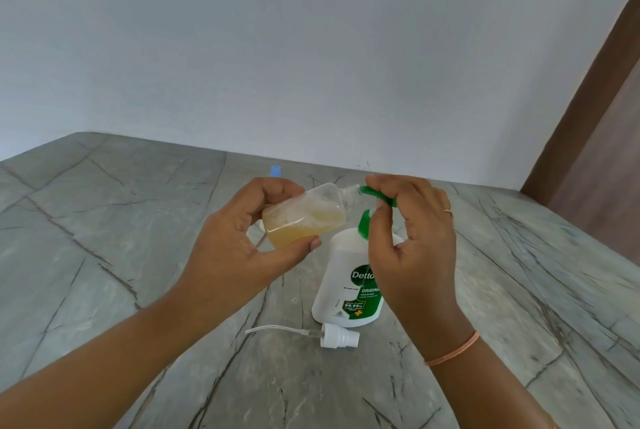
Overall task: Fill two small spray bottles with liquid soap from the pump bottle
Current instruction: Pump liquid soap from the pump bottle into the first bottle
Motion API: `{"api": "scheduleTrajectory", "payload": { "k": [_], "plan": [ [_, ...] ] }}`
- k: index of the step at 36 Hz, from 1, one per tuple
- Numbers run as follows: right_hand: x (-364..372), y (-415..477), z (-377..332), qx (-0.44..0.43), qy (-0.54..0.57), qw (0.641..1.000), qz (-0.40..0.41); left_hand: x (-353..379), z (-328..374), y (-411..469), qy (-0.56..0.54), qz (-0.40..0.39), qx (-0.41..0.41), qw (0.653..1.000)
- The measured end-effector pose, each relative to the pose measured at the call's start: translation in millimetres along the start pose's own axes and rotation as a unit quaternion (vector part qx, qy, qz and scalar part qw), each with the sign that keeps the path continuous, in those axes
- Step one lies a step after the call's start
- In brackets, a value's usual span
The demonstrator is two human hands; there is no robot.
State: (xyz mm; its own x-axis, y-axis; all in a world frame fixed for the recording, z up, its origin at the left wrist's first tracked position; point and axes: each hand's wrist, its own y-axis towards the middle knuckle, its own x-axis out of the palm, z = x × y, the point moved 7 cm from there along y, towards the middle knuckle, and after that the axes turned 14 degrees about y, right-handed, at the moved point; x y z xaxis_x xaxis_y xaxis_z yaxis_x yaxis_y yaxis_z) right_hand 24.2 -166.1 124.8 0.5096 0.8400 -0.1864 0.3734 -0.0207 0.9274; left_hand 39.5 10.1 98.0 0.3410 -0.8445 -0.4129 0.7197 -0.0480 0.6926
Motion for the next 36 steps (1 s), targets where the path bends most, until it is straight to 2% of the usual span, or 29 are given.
{"api": "scheduleTrajectory", "payload": {
  "k": [36],
  "plan": [
    [3.1,-9.5,4.0,-0.008,0.007,1.0,0.009,0.4,-0.2,-0.2,-0.002,-0.002,0.001,1.0]
  ]
}}
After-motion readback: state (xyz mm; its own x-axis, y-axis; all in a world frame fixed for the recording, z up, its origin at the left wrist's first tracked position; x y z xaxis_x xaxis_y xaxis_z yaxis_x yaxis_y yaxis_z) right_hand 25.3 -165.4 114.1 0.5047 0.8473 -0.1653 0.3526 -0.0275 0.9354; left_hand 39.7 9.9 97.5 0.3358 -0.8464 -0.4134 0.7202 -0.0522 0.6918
